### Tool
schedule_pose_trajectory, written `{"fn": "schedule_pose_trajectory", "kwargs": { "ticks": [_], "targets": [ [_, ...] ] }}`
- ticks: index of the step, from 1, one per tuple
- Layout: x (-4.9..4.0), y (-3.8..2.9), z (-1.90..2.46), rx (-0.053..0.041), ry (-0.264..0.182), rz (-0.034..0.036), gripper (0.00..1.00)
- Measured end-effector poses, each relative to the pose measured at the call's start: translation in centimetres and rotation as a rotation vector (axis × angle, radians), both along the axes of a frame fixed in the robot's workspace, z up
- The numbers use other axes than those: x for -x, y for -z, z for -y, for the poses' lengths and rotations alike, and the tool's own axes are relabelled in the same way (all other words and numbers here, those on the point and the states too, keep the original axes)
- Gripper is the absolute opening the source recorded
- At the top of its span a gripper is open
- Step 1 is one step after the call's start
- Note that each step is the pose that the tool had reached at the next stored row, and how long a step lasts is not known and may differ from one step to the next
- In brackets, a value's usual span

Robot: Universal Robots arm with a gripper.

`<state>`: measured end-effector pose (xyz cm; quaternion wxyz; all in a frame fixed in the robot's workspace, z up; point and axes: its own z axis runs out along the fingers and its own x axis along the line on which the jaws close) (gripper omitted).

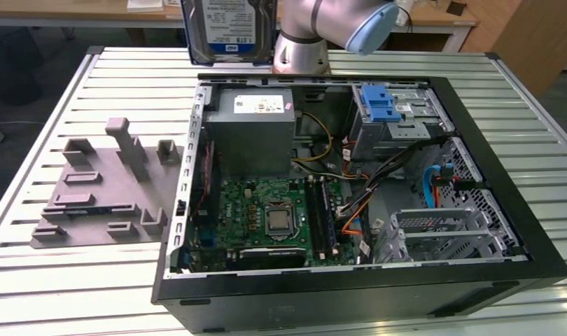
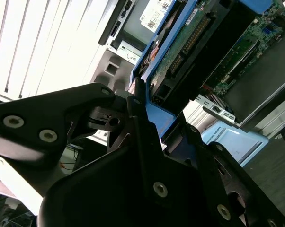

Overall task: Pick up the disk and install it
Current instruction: 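Pick up the disk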

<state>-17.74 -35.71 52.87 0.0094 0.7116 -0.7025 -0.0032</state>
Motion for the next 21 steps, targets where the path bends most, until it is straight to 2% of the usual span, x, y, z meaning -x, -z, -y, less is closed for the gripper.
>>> {"fn": "schedule_pose_trajectory", "kwargs": {
  "ticks": [18, 21],
  "targets": [
    [-0.71, 0.0, 0.12, -0.0001, 0.0, 0.0, 0.36],
    [-0.77, 0.0, 0.12, -0.0081, 0.0, 0.0, 0.36]
  ]
}}
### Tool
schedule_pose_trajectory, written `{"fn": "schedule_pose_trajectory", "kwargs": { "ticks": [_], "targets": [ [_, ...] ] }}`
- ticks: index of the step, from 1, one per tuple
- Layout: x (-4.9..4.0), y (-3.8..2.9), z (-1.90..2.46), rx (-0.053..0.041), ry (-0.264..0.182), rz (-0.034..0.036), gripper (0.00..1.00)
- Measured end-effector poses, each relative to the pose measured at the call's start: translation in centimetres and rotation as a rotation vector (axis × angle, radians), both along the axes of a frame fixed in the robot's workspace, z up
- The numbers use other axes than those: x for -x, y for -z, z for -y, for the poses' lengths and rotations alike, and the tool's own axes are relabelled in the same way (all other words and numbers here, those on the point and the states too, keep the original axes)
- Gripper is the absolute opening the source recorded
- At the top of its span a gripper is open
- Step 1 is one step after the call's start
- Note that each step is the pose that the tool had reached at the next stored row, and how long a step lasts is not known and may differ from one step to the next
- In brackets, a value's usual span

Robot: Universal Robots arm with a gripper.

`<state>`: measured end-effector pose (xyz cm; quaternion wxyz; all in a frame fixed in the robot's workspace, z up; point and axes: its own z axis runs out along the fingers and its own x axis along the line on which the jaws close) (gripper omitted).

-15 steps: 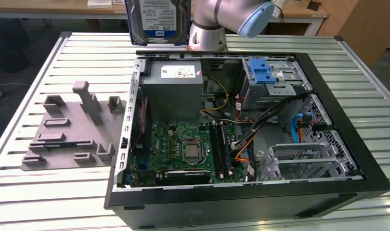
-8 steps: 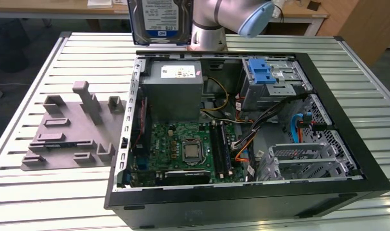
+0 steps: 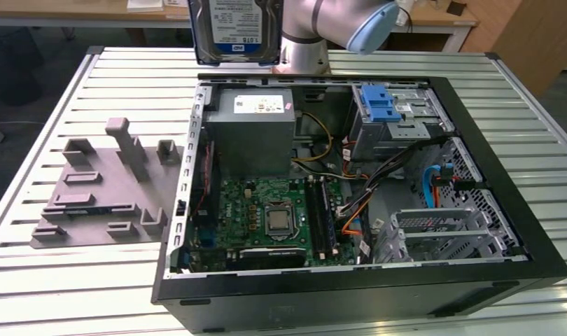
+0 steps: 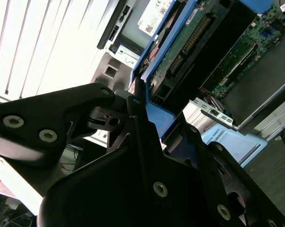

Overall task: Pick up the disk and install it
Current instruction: 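Pick up the disk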

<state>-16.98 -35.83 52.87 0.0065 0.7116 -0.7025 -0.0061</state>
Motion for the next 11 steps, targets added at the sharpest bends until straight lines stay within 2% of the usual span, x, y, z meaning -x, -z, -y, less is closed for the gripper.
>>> {"fn": "schedule_pose_trajectory", "kwargs": {
  "ticks": [3, 11],
  "targets": [
    [-0.03, 0.0, 0.0, -0.0079, 0.0, 0.0, 0.36],
    [-0.34, 0.0, 0.23, -0.0081, 0.0, 0.0, 0.36]
  ]
}}
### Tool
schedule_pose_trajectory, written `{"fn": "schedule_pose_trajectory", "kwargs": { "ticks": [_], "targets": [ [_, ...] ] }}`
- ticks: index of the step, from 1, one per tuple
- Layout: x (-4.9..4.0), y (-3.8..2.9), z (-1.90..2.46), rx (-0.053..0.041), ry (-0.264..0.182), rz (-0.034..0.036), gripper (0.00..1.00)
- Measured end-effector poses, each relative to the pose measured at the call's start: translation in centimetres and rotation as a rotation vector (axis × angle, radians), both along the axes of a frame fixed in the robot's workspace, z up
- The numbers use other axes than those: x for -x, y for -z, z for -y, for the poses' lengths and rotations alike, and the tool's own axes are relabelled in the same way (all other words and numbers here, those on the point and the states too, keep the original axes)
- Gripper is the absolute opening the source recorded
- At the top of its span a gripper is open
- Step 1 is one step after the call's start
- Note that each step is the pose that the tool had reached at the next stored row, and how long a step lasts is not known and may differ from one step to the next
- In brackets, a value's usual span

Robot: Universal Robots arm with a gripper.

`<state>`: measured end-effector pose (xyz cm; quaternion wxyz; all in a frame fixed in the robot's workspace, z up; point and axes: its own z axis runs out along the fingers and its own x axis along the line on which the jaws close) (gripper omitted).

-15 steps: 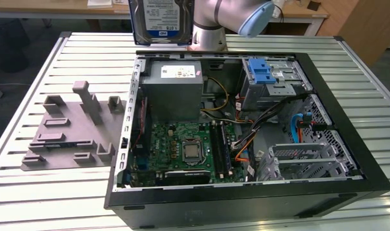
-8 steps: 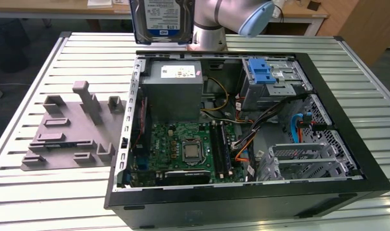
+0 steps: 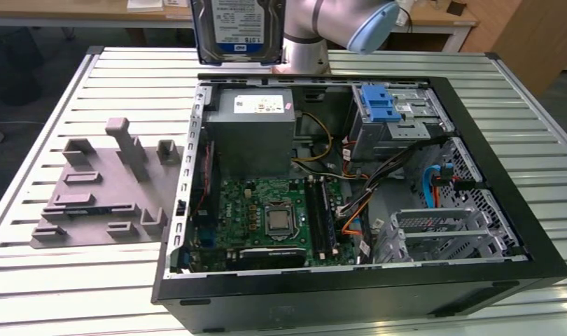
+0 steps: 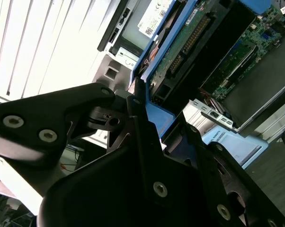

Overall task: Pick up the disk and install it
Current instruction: 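Pick up the disk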

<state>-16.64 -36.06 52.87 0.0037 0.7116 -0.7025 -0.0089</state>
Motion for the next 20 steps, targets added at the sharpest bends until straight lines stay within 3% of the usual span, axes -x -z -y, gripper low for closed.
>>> {"fn": "schedule_pose_trajectory", "kwargs": {
  "ticks": [8, 20],
  "targets": [
    [-0.56, 0.0, 0.44, 0.0001, 0.0, -0.0001, 0.36],
    [-1.07, 0.0, 0.67, 0.0, 0.0, 0.0, 0.36]
  ]
}}
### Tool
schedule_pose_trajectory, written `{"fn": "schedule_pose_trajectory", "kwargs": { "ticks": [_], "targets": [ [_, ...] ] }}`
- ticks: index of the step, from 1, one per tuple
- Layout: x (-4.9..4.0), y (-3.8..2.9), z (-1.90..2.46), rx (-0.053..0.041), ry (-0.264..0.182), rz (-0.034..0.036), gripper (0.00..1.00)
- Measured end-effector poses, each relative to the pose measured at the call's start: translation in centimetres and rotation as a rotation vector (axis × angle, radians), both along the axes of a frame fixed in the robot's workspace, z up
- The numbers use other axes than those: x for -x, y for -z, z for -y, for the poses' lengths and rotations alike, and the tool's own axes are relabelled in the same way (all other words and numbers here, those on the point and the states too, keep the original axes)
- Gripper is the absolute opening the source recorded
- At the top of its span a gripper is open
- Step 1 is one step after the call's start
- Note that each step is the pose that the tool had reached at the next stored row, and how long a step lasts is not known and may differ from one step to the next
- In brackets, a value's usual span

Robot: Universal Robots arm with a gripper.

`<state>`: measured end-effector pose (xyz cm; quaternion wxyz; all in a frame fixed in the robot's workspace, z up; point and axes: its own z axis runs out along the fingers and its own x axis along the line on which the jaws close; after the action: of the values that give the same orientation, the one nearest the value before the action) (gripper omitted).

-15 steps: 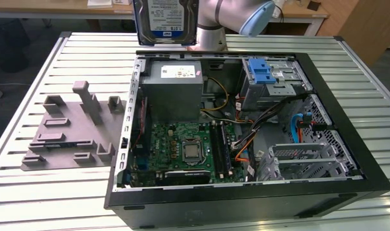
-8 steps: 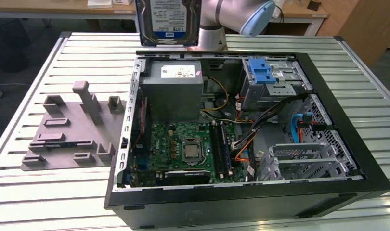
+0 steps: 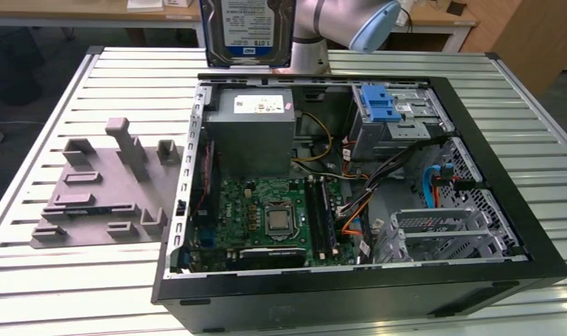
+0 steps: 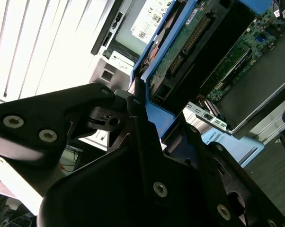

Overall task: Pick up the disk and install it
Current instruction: 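Pick up the disk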

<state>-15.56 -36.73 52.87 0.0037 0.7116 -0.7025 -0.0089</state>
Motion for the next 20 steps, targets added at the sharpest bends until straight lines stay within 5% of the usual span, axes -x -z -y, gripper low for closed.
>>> {"fn": "schedule_pose_trajectory", "kwargs": {
  "ticks": [9, 20],
  "targets": [
    [-0.01, 0.01, 0.05, -0.0001, 0.0, 0.0001, 0.36],
    [-0.17, 0.06, 1.09, 0.0, 0.0, 0.0, 0.36]
  ]
}}
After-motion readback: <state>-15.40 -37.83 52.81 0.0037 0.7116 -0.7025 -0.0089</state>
